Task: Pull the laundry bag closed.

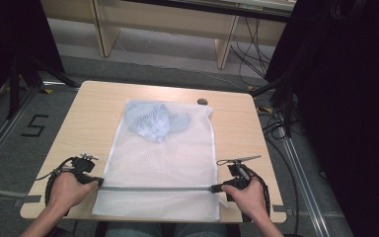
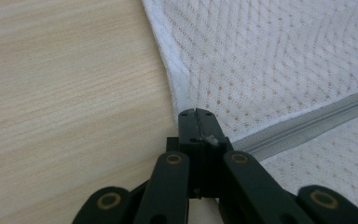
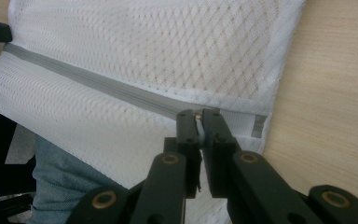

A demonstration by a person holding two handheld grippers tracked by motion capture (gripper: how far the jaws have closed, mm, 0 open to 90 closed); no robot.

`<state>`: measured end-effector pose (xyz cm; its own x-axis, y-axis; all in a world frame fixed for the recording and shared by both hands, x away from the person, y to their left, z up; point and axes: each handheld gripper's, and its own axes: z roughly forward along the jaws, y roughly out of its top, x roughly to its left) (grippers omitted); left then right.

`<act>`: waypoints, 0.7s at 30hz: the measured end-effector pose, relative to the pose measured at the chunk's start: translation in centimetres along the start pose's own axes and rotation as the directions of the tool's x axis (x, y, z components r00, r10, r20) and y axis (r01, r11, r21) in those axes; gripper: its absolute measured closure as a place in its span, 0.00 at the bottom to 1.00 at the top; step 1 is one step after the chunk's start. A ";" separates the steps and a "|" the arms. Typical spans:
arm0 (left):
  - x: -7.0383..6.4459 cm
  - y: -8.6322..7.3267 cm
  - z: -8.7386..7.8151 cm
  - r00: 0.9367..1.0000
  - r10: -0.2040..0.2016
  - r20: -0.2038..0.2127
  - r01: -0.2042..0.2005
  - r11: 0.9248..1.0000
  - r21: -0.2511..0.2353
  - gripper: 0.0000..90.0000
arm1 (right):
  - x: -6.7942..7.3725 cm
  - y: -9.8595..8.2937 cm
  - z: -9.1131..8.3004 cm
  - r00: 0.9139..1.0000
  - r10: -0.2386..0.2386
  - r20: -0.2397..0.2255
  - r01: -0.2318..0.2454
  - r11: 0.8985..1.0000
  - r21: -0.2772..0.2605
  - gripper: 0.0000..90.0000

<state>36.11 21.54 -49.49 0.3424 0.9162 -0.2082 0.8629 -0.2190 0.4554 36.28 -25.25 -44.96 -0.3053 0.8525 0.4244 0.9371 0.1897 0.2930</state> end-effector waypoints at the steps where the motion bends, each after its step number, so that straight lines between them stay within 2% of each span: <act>1: 0.0 0.0 0.0 1.000 -0.001 0.000 0.001 1.000 0.000 1.00 | 0.0 0.0 0.0 1.000 0.007 0.000 -0.007 1.000 0.002 0.97; 3: -0.1 0.0 0.1 1.000 -0.019 -0.005 0.019 1.000 -0.015 1.00 | 0.2 0.1 0.0 1.000 0.028 -0.005 -0.028 1.000 -0.006 0.97; 4: 0.0 0.0 0.0 1.000 0.003 0.000 -0.003 1.000 0.002 1.00 | 0.1 0.1 0.1 1.000 0.025 -0.008 -0.025 1.000 -0.008 0.97; 5: -0.1 0.0 0.0 1.000 -0.009 -0.001 0.009 1.000 -0.006 1.00 | 0.4 0.1 0.1 0.997 0.078 -0.014 -0.078 0.997 0.010 0.97; 6: -0.1 0.0 0.1 1.000 -0.016 -0.006 0.016 1.000 -0.015 1.00 | 0.2 0.1 0.1 0.998 0.055 -0.018 -0.055 0.999 0.000 0.97; 8: -0.1 0.0 0.1 1.000 -0.016 -0.005 0.016 1.000 -0.014 1.00 | -0.6 0.1 0.3 1.000 -0.029 -0.012 0.029 1.000 -0.008 0.97; 9: -0.1 0.0 0.1 1.000 -0.015 -0.005 0.015 1.000 -0.013 1.00 | -0.6 0.2 0.3 0.999 -0.032 -0.005 0.032 0.999 -0.007 0.97; 11: 0.0 0.0 0.0 1.000 -0.001 0.001 0.001 1.000 0.000 1.00 | -0.4 0.2 0.3 1.000 0.017 -0.005 -0.017 1.000 -0.006 0.97; 12: 0.0 0.0 0.0 1.000 -0.001 0.001 0.001 1.000 0.000 1.00 | -0.5 0.2 0.3 0.999 0.025 0.043 -0.025 1.000 0.014 0.97; 13: -0.1 0.0 0.1 1.000 -0.017 -0.005 0.017 1.000 -0.014 1.00 | -0.7 0.2 0.3 0.999 0.014 0.048 -0.015 1.000 0.013 0.97; 14: 0.0 0.0 0.0 1.000 -0.005 0.000 0.005 1.000 -0.003 1.00 | -0.3 0.3 0.4 0.998 0.061 0.017 -0.061 0.998 0.016 0.97; 15: 0.0 0.0 0.0 1.000 -0.003 0.000 0.003 1.000 -0.001 1.00 | 0.4 0.3 0.1 0.987 0.160 -0.006 -0.159 0.984 0.076 0.97; 16: 0.0 0.0 0.0 1.000 -0.002 0.000 0.002 1.000 -0.001 1.00 | -0.5 0.3 0.3 0.998 0.057 0.017 -0.057 0.998 0.033 0.97; 17: 0.0 0.0 0.0 1.000 -0.001 0.000 0.001 1.000 0.000 1.00 | -0.6 0.3 0.3 0.997 0.058 0.048 -0.061 0.997 0.045 0.97; 18: 0.0 0.0 0.0 1.000 -0.001 0.000 0.001 1.000 0.000 1.00 | -0.8 0.3 0.3 0.997 0.058 0.049 -0.060 0.997 0.044 0.97; 19: -0.2 0.0 0.1 1.000 -0.019 -0.006 0.019 1.000 -0.015 1.00 | -0.8 0.3 0.3 0.997 0.069 0.047 -0.071 0.996 0.047 0.97; 20: -0.2 0.0 0.1 1.000 -0.019 -0.006 0.019 1.000 -0.015 1.00 | -1.1 0.3 0.5 0.999 0.027 0.045 -0.028 0.999 0.022 0.97; 21: 0.0 0.0 0.0 1.000 0.001 0.000 -0.001 1.000 0.001 1.00 | -1.3 0.3 0.7 0.999 -0.007 0.047 0.006 1.000 0.011 0.97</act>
<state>36.09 21.51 -49.47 0.3435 0.9159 -0.2076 0.8630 -0.2207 0.4545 37.08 -25.92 -45.97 -0.3031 0.8733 0.3815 0.9371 0.2002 0.2861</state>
